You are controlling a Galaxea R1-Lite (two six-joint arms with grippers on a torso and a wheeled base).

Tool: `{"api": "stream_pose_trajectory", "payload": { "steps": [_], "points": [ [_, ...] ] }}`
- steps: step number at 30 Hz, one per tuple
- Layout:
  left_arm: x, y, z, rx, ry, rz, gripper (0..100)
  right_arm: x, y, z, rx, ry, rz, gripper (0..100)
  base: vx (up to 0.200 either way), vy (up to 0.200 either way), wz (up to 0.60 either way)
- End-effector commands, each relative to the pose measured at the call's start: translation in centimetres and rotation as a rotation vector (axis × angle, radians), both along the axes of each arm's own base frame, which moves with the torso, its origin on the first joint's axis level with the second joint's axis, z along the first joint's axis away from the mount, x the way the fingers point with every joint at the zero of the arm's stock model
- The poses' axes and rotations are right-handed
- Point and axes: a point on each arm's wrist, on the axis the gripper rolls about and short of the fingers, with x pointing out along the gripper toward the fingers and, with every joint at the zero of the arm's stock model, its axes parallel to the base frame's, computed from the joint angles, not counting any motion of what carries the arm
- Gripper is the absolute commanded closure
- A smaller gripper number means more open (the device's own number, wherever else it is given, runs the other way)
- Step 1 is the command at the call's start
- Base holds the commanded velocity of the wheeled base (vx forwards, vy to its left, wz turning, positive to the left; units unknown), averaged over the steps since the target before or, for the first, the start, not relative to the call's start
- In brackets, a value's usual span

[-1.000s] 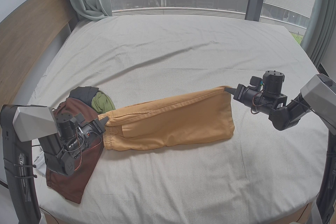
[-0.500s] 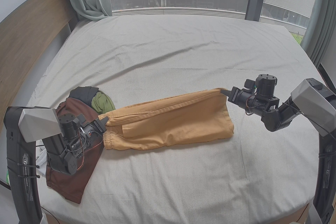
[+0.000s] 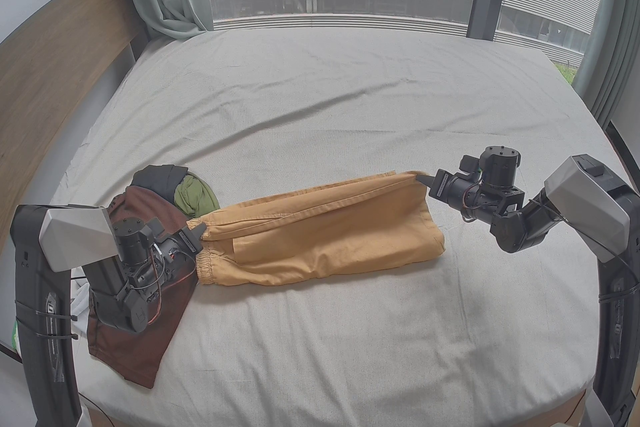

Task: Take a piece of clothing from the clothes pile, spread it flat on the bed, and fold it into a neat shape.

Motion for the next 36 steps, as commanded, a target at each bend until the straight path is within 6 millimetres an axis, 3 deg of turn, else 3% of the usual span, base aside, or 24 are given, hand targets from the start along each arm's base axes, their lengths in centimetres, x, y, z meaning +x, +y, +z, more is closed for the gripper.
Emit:
{"api": "stream_pose_trajectory", "payload": {
  "steps": [1, 11, 25, 36],
  "points": [
    [0.1, 0.0, -0.1, -0.002, 0.002, 0.0, 0, 0.1, 0.0, 0.0, 0.002, -0.002, 0.0, 0, 0.0, 0.0, 0.0],
    [1.7, 1.8, 0.7, -0.023, -0.054, 0.123, 0, -0.5, -1.0, 0.1, 0.003, -0.001, -0.019, 0, 0.0, 0.0, 0.0],
    [0.3, 0.3, 2.2, -0.026, -0.058, 0.072, 0, -5.3, -0.1, 0.8, -0.014, 0.068, 0.022, 0, 0.0, 0.0, 0.0],
    [-1.5, -1.1, 3.6, 0.018, -0.058, 0.028, 0, -8.5, -0.8, -2.0, -0.035, 0.131, 0.023, 0, 0.0, 0.0, 0.0]
  ]
}}
